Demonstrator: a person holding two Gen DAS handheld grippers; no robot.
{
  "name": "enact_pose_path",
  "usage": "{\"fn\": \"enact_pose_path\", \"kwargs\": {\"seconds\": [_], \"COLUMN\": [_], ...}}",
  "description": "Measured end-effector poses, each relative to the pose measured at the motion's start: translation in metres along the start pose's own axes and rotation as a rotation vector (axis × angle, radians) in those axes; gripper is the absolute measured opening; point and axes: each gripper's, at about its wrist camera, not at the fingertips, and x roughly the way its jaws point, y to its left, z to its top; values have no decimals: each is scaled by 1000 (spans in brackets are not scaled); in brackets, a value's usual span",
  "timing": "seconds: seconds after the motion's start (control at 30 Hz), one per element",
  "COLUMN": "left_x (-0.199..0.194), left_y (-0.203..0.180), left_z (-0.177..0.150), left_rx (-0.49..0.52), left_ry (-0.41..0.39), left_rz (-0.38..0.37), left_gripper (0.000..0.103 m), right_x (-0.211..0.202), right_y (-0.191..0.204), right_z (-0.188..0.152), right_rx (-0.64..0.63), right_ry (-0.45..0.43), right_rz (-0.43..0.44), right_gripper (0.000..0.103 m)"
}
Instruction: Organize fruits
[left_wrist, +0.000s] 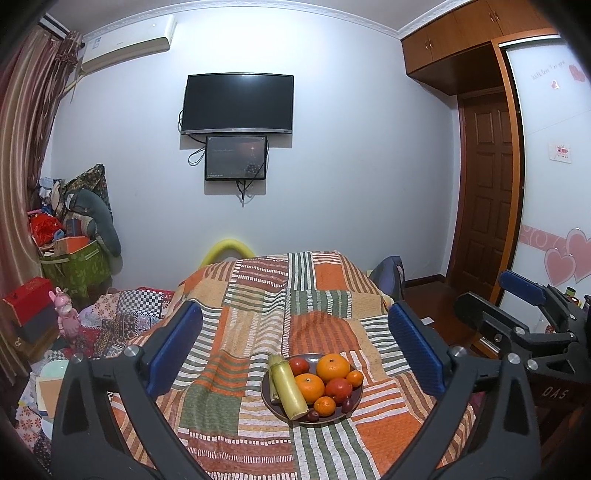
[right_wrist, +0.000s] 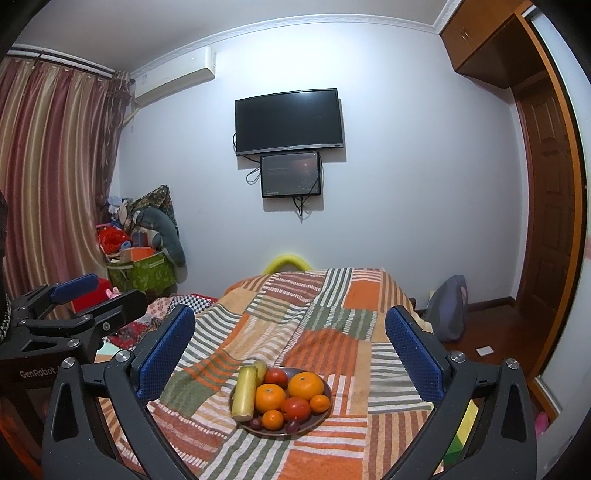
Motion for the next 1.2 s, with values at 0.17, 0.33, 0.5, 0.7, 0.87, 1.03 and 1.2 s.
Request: {"fn": "enact_pose_path", "kwargs": {"seconds": [0.17, 0.33, 0.5, 0.7, 0.87, 1.03, 1.2], "left_x": [0, 0, -1, -1, 1, 1, 1], "left_y": [0, -2, -3, -3, -2, -1, 1], "left_z": [1, 1, 2, 3, 3, 2, 3], "left_rx": [2, 5, 7, 2, 1, -4, -7], "left_ry": [-2, -6, -6, -3, 8, 12, 8], "left_rz": [1, 2, -1, -7, -23, -29, -33], "left_gripper": [103, 103, 103, 103, 103, 103, 103], "right_x": [-1, -2, -3, -7, -8, -7, -7], "right_y": [-2, -2, -2, -2, 0, -1, -1], "right_z": [1, 1, 3, 3, 4, 3, 4], "right_rx": [6, 6, 6, 6, 5, 6, 5], "right_ry": [0, -1, -5, -12, -13, -12, -7], "right_rz": [-3, -4, -6, -8, -10, -10, -12], "right_gripper": [103, 103, 103, 103, 103, 103, 103]}}
